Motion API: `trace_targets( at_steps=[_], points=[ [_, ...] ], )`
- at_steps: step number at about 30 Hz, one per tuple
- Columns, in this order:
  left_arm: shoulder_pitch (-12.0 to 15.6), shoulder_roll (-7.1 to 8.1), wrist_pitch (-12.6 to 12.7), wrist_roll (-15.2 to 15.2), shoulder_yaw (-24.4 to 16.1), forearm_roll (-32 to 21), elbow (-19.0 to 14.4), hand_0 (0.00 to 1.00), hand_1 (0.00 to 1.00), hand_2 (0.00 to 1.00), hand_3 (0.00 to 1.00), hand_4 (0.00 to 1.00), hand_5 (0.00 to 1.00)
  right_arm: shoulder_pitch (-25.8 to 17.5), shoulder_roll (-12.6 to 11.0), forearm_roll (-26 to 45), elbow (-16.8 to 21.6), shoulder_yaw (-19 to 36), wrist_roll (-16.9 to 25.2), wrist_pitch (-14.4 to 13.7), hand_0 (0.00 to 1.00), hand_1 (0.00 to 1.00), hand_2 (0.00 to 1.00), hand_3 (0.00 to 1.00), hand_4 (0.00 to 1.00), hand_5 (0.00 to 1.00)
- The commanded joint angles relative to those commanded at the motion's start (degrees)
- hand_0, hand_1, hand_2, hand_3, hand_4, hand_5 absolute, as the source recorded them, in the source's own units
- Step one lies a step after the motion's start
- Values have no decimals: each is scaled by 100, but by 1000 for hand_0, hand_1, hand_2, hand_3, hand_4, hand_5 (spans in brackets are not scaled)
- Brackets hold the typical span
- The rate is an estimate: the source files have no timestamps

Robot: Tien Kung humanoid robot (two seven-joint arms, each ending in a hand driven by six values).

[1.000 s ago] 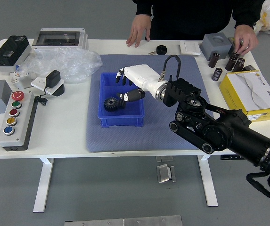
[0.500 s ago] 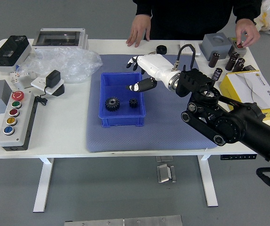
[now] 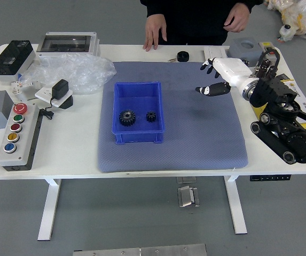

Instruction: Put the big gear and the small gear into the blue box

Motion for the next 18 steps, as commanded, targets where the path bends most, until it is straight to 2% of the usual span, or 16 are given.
trace_targets(
  at_steps=[2,3,7,8,9,14,15,18],
  points=[
    [7,8,1,2,-4,-5,0,917,901,892,880,805,340,-138,-147,34,26,202,6,-15,568,553,661,688,785,446],
    [10,11,1,1,-1,-11,0,917,901,891,880,804,339,-193,-196,53,39,291,8,-26,618,587,672,694,758,449],
    [12,17,1,-2,1,-17,0,917,901,891,880,804,339,-440,-366,104,124,704,20,-148,618,587,672,694,758,449],
    [12,15,1,-5,5,-21,0,917,901,891,880,804,339,-497,-393,122,148,800,25,-189,618,587,672,694,758,449],
    [12,13,2,-8,11,-27,0,917,901,891,880,804,339,-557,-419,147,174,903,30,-230,673,641,732,768,733,476],
    [21,2,2,-13,19,-46,0,917,901,891,880,804,339,-896,-493,642,314,1465,138,-434,673,641,732,768,733,476],
    [24,3,3,-15,22,-53,0,916,901,891,880,803,337,-963,-498,792,335,1586,184,-481,735,721,817,844,698,588],
    [30,7,4,-15,13,-56,0,916,901,891,880,803,337,-1123,-495,1274,363,1910,366,-570,735,721,817,844,698,588]
  ],
)
